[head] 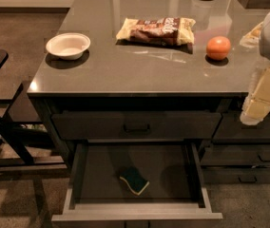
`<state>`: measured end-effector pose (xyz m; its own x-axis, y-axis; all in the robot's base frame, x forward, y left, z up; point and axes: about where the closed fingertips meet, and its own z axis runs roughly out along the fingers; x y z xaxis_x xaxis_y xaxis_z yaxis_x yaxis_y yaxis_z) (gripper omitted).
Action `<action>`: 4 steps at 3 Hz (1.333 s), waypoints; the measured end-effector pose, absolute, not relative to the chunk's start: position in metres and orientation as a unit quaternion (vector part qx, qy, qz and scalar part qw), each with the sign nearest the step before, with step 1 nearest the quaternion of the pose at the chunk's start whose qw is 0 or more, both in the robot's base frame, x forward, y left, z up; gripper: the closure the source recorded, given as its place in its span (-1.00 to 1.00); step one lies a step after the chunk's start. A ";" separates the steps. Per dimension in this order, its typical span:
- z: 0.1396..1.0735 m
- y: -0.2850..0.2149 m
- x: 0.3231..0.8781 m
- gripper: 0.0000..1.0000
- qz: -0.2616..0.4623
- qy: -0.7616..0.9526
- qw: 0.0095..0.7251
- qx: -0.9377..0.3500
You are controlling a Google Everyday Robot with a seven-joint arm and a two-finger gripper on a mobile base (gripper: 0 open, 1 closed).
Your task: Pick sponge from middle drawer and place on counter
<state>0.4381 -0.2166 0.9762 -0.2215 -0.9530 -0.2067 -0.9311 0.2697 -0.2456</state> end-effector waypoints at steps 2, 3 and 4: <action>0.945 -0.198 0.436 -1.00 -0.017 0.782 0.169 -0.600; 0.911 -0.182 0.432 -1.00 0.006 0.784 0.155 -0.601; 0.905 -0.181 0.429 -1.00 0.010 0.785 0.153 -0.600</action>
Offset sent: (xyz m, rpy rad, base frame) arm -0.0026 0.0357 -0.0702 0.0781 0.0442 -0.0008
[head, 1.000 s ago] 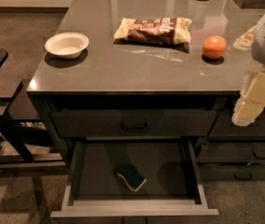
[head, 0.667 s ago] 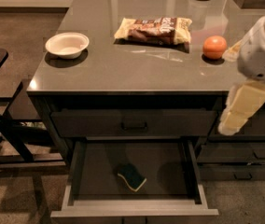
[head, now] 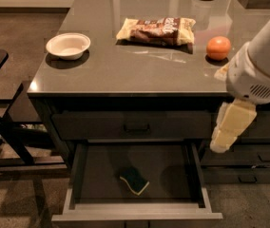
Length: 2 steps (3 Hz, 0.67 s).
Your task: Pick sponge from middle drawer and place on counter
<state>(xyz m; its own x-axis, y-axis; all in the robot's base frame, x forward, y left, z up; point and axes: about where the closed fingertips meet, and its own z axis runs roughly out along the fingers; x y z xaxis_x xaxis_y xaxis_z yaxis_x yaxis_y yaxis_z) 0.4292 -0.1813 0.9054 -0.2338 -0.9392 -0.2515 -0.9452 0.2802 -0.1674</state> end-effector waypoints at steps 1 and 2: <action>0.857 -0.170 0.408 -1.00 0.044 0.798 0.128 -0.587; 0.775 -0.147 0.381 -1.00 0.092 0.814 0.086 -0.566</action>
Offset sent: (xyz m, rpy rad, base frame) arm -0.0642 0.0705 -0.2235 0.1219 0.3633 -0.1060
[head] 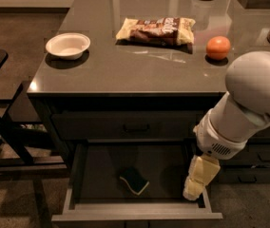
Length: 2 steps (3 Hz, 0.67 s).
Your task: Pick sponge from middle drawer and place on counter
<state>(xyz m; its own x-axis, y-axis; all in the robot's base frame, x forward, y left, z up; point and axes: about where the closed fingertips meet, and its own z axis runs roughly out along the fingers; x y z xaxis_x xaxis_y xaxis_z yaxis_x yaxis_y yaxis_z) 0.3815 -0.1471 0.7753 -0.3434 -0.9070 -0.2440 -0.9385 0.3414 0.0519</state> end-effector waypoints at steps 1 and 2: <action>0.776 -0.147 0.382 -1.00 0.091 0.814 0.087 -0.566; 0.744 -0.134 0.375 -1.00 0.110 0.819 0.079 -0.558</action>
Offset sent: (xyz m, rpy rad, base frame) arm -0.0156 0.0348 -0.0878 0.0656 0.1040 -0.0394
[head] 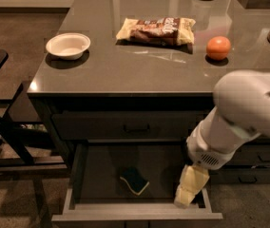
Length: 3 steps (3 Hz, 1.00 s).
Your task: Pick sponge from middle drawer and place on counter
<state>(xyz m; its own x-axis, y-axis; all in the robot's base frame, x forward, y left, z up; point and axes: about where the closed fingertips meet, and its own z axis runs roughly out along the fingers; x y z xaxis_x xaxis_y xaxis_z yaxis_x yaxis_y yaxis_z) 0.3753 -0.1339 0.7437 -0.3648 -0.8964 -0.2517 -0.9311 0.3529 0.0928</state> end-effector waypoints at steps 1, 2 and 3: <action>0.684 -0.108 0.376 -1.00 0.133 0.830 0.066 -0.538; 0.606 -0.072 0.391 -1.00 0.138 0.847 0.056 -0.511; 0.604 -0.070 0.391 -1.00 0.138 0.850 0.056 -0.506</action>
Offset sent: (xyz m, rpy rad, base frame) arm 0.0229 0.0724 -0.1619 0.0316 0.0816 -0.1205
